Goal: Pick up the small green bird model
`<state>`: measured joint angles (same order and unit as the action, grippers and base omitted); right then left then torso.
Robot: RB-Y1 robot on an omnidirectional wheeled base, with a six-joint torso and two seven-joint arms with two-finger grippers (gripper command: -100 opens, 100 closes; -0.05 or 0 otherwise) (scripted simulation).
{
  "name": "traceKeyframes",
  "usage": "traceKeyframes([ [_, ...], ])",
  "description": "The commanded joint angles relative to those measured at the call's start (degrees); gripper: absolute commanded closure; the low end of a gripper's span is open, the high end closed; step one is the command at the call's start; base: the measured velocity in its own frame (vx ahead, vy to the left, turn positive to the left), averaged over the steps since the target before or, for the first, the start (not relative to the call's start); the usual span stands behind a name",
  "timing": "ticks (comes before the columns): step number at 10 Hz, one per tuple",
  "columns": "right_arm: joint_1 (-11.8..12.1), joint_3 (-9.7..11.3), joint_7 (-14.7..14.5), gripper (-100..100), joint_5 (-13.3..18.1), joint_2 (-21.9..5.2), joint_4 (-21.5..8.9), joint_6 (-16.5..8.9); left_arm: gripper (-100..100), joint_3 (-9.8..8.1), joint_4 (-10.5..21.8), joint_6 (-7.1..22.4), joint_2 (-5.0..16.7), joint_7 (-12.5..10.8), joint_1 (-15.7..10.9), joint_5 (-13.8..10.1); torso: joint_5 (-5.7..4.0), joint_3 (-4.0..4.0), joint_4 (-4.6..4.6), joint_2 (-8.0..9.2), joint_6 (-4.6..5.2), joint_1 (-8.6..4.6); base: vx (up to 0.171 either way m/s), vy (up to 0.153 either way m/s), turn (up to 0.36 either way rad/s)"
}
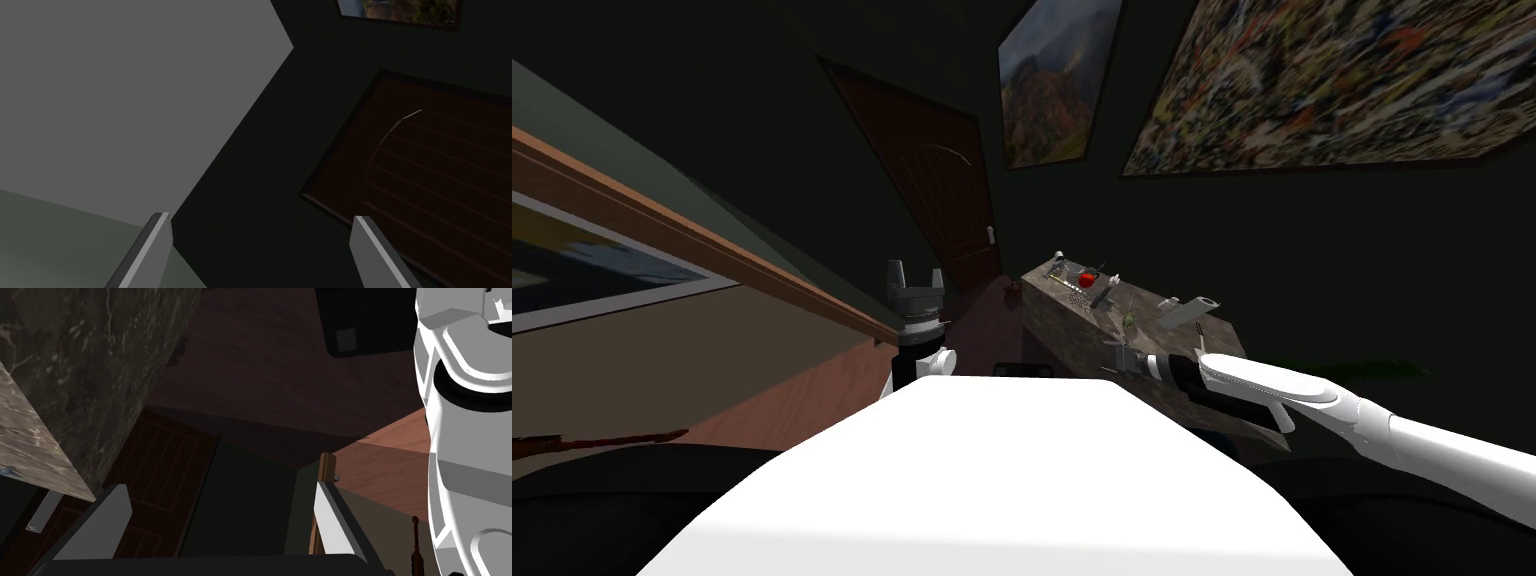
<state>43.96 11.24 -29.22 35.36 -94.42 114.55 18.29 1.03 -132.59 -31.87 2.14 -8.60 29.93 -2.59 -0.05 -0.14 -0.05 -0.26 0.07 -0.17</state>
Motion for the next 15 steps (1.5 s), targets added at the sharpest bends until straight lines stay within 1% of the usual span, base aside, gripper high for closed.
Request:
traceKeyframes([
  [1,-0.13,1.77,-1.9,-100,2.46,-2.86,-1.64,0.17,0,0.0,0.0,0.0,0.0,0.0,0.0,0.0,0.0,0.0,0.0,0.0,0.0,0.0,0.053,-0.049,0.211],
  [2,-0.13,1.77,-1.9,-100,2.46,-3.49,-1.64,0.17,0,0.0,0.0,0.0,0.0,0.0,-0.01,0.0,-0.01,-0.02,-0.01,-0.03,-0.05,-0.05,0.05,-0.05,0.144],
  [3,0.14,3.0,-3.64,-100,4.49,-5.58,-3.07,0.39,0,0.0,0.0,0.0,0.0,0.0,0.0,0.0,-0.02,-0.01,0.0,-0.02,0.0,-0.05,0.058,-0.052,0.159],
  [4,-0.07,3.0,-3.64,-100,4.49,-6.09,-3.07,0.39,0,0.0,0.0,0.0,0.0,0.0,0.0,0.0,-0.02,-0.03,-0.01,-0.05,-0.03,-0.07,0.054,-0.044,0.114],
  [5,0.39,4.2,-5.34,-100,6.48,-8.21,-4.48,0.62,0,0.0,0.0,0.0,0.0,0.0,0.0,0.0,-0.01,-0.02,-0.01,-0.03,0.0,-0.02,0.071,-0.057,0.238],
  [7,0.39,4.2,-5.34,-100,6.48,-8.55,-4.48,0.62,0,0.0,0.0,0.0,0.0,0.0,0.0,0.0,-0.02,-0.03,-0.01,-0.05,0.01,-0.05,0.036,-0.04,0.049],
  [8,0.62,5.37,-6.98,-100,8.4,-10.88,-5.86,0.87,0,0.0,0.0,0.0,0.0,0.0,0.0,0.0,0.0,0.04,0.02,0.07,0.03,0.06,0.034,-0.03,0.191],
  [9,0.62,5.37,-6.98,-100,8.4,-10.88,-5.86,0.87,0,0.0,0.0,0.0,0.0,0.0,-0.01,0.0,0.01,0.03,0.01,0.04,-0.03,0.04,0.039,-0.046,0.124],
  [10,0.83,6.49,-8.54,-100,10.25,-12.73,-7.18,1.12,0,0.0,0.0,0.0,0.0,0.0,0.0,0.0,0.0,0.02,0.01,0.03,0.02,0.01,0.057,-0.051,0.186],
  [11,0.83,6.49,-8.54,-100,10.25,-13.08,-7.18,1.12,0,0.0,0.0,0.0,0.0,0.0,0.0,0.0,-0.01,-0.02,-0.01,-0.04,-0.02,-0.01,0.06,-0.055,0.104],
  [12,1.02,7.56,-10.01,-100,12.0,-15.15,-8.43,1.38,0,0.0,0.0,0.0,0.0,0.0,0.01,0.0,-0.01,-0.03,-0.01,-0.06,0.01,-0.01,0.061,-0.069,0.192],
  [13,1.02,7.56,-10.01,-100,12.0,-15.15,-8.43,1.38,0,0.0,0.0,0.0,0.0,0.0,0.0,0.0,-0.02,-0.05,-0.02,-0.08,-0.02,-0.08,0.052,-0.068,0.093],
  [14,1.21,8.55,-11.37,-100,13.38,-17.07,-9.58,1.63,0,-0.01,0.0,0.0,0.0,0.0,0.01,0.0,-0.03,-0.03,-0.01,-0.05,0.03,-0.07,0.047,-0.064,0.159],
  [15,1.21,8.55,-11.37,-100,12.94,-17.07,-9.58,1.63,0,0.0,0.0,0.0,0.0,0.0,0.0,0.0,-0.02,-0.03,-0.01,-0.05,-0.01,-0.06,0.037,-0.054,0.091],
])
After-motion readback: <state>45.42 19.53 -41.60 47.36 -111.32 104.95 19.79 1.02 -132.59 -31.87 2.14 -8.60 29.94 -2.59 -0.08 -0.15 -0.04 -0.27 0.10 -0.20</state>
